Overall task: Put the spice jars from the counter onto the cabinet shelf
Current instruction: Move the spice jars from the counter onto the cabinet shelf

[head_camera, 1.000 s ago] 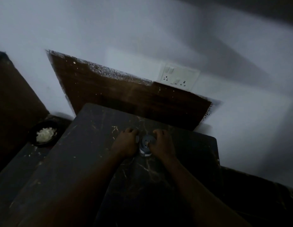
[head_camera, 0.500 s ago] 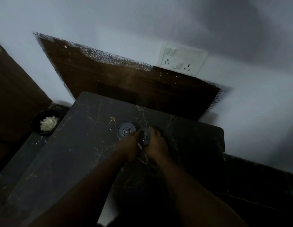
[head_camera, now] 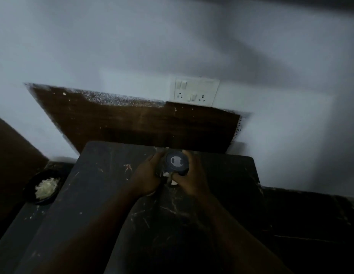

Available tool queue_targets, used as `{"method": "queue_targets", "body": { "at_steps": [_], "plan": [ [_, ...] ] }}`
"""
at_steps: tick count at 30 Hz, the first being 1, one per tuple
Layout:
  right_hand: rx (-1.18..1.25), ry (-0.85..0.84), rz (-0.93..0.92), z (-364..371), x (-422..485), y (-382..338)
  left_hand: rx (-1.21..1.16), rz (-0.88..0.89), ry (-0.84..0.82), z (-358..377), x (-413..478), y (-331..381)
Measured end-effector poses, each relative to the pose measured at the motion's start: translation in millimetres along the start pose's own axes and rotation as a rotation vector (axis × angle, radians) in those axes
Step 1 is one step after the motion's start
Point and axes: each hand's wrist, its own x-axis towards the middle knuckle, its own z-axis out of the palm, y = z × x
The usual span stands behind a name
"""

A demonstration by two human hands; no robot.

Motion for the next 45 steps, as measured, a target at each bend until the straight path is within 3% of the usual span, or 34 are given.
{"method": "queue_targets", "body": {
  "at_steps": [5,11,17,20,25,30,35,38,41,45],
  "plan": [
    [0.175,0.109,-0.148,-27,-13,-68,-0.221,0.209,0.068,-43,-8,15],
    [0.3,0.238,-0.295,-36,-31,-156,-0.337,0.389,0.304,-118,-32,30],
    [0.197,0.344,-0.632,-52,-38,-267,-0.506,0.517,0.589,-219,-44,73],
    [0.127,0.394,-0.764,-74,-36,-332,-0.508,0.637,0.757,-275,-48,112],
    [0.136,0.551,-0.922,-111,-10,-422,-0.318,0.801,1.036,-356,-37,175],
    [0.044,0.464,-0.882,-150,42,-487,-0.164,0.656,1.179,-415,6,210],
    [-0.177,0.277,-0.803,-160,88,-484,-0.009,0.424,1.107,-432,49,194],
    [-0.262,0.321,-0.751,-152,104,-466,-0.011,0.374,1.067,-431,65,182],
    [-0.236,0.38,-0.758,-154,113,-465,-0.01,0.368,1.016,-434,78,187],
    [-0.137,0.307,-0.686,-159,116,-470,0.016,0.345,0.972,-433,90,195]
  ]
}}
